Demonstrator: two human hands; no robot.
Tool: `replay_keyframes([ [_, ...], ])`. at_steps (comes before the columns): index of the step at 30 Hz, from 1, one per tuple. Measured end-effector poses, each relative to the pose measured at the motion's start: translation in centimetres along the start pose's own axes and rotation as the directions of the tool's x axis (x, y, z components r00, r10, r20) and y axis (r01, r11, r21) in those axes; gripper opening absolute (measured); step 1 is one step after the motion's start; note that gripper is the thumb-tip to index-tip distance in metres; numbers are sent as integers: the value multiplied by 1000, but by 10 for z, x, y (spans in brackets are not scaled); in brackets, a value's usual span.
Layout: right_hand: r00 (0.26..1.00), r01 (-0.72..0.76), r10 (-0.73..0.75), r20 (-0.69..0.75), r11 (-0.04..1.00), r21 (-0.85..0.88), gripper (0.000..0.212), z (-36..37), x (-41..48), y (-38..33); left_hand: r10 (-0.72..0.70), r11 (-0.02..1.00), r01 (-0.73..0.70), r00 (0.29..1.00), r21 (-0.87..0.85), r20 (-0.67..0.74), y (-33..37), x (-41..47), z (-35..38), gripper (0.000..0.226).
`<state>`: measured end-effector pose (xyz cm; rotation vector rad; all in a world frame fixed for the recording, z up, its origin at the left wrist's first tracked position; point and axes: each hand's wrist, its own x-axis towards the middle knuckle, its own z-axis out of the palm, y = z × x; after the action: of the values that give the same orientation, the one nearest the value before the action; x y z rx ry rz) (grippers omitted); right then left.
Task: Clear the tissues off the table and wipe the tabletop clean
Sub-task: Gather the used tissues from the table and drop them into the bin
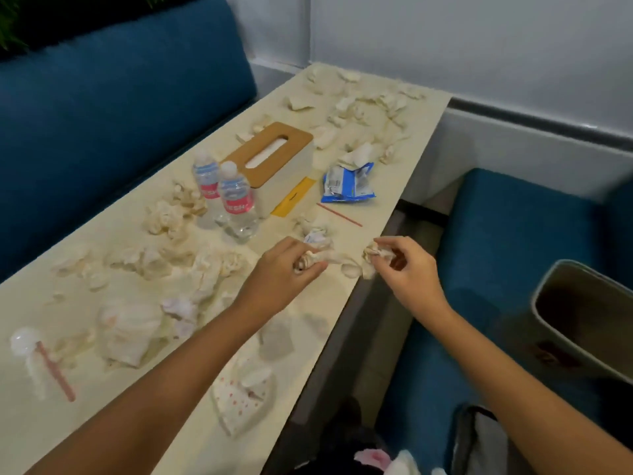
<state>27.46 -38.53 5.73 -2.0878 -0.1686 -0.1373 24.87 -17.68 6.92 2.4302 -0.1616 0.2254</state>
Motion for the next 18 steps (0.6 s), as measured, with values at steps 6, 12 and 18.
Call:
replay_keyframes([
  [6, 934, -228, 225, -276, 973, 22, 16, -97, 14, 81, 155, 987, -158, 958, -8, 241, 66, 99, 96, 33],
  [12, 770, -445, 388, -507, 895, 10, 22, -182, -10, 161, 272, 961, -264, 826, -88, 494, 129, 135, 202, 31],
  [18, 566, -712, 549, -615, 701, -30, 28, -235, -37, 228, 346, 932, -335, 700, -141, 624, 182, 142, 283, 30],
])
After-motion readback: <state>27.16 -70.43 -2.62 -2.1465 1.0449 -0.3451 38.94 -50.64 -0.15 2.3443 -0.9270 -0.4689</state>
